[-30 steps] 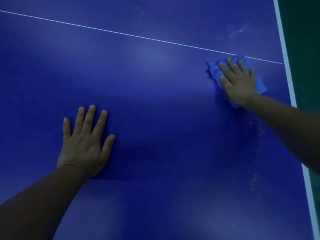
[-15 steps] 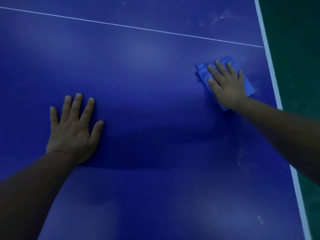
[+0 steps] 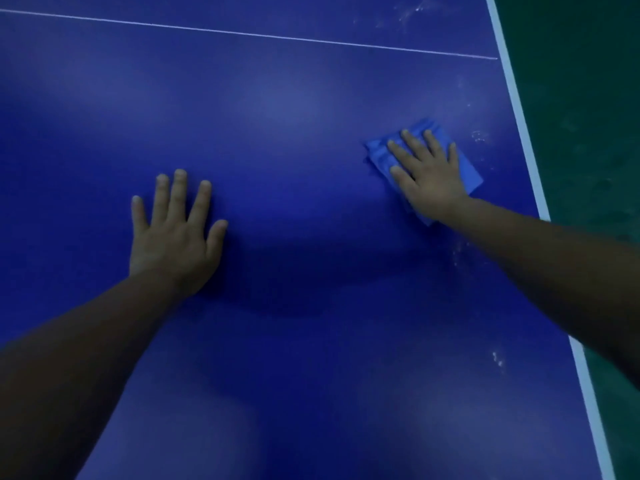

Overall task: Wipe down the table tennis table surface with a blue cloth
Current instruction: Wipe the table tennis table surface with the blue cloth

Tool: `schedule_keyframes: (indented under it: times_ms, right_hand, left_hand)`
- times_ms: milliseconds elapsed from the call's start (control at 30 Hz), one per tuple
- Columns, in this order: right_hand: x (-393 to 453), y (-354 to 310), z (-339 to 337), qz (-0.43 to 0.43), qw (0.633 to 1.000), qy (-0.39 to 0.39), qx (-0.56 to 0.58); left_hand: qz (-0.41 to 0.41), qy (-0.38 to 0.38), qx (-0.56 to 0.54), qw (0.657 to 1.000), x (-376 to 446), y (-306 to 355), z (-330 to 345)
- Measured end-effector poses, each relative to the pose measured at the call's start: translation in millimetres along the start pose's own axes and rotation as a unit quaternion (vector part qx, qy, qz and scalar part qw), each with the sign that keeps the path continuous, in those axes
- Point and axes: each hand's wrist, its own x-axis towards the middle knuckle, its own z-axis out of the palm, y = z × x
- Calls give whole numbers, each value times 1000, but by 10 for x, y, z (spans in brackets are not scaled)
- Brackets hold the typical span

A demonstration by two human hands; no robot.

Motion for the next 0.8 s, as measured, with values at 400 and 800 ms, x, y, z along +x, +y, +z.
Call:
schedule_keyframes:
  times_ms: [400,800]
  right_hand:
    - [-1856,-485,338,-377,925,-27,-50]
    - [-3118,-1020,481,-313,949,-22,-3]
  left_hand:
    - [146,-24,-3,989,-1448,154,406]
    - [136,-39,4,990,-1475,148,425]
